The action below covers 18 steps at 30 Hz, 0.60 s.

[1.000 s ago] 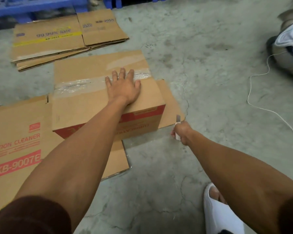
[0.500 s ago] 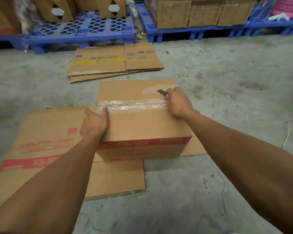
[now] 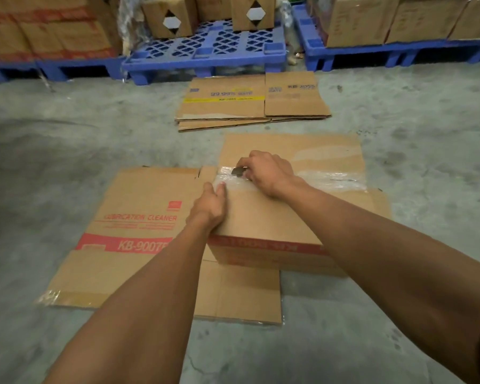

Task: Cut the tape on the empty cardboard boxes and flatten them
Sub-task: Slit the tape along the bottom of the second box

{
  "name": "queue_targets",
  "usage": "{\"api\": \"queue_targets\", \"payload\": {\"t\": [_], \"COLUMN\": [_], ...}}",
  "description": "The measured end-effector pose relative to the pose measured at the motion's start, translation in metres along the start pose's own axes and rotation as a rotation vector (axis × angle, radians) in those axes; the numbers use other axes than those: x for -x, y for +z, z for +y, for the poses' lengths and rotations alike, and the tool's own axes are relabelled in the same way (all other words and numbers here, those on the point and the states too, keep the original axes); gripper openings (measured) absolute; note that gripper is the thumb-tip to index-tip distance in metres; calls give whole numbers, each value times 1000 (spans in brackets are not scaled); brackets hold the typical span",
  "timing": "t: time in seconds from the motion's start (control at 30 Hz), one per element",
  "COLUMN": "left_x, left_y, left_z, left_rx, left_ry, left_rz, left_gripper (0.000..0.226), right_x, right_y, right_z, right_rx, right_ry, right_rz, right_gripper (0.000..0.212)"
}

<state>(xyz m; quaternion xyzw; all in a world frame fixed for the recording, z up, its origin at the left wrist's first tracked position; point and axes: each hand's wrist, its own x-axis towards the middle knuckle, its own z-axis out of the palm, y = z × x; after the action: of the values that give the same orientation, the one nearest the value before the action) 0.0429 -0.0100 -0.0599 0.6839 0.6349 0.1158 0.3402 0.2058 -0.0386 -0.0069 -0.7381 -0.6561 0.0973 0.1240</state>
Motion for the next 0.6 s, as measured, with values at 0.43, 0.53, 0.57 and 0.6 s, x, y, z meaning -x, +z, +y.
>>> {"api": "queue_targets", "payload": {"t": [0.43,0.53,0.57,0.6], "left_x": [-19,-15,-14,-13], "left_y": [4,3,3,3], "left_z": [4,9,10,10], "left_rx": [-57,-72,-74,-80], "left_ry": [-124,-137,-146,-151], "left_rz": [39,33,32,32], "left_gripper": [70,68,68,67], "right_x": [-31,-36,-37,-38], "right_y": [15,14,14,13], "right_z": [-21,-29,-31,-33], "right_rx": [191,256,277,297], "right_ry": [-140,-150,-157,-170], "right_rz": [176,173,168,161], "right_gripper": [31,30,30,30]}}
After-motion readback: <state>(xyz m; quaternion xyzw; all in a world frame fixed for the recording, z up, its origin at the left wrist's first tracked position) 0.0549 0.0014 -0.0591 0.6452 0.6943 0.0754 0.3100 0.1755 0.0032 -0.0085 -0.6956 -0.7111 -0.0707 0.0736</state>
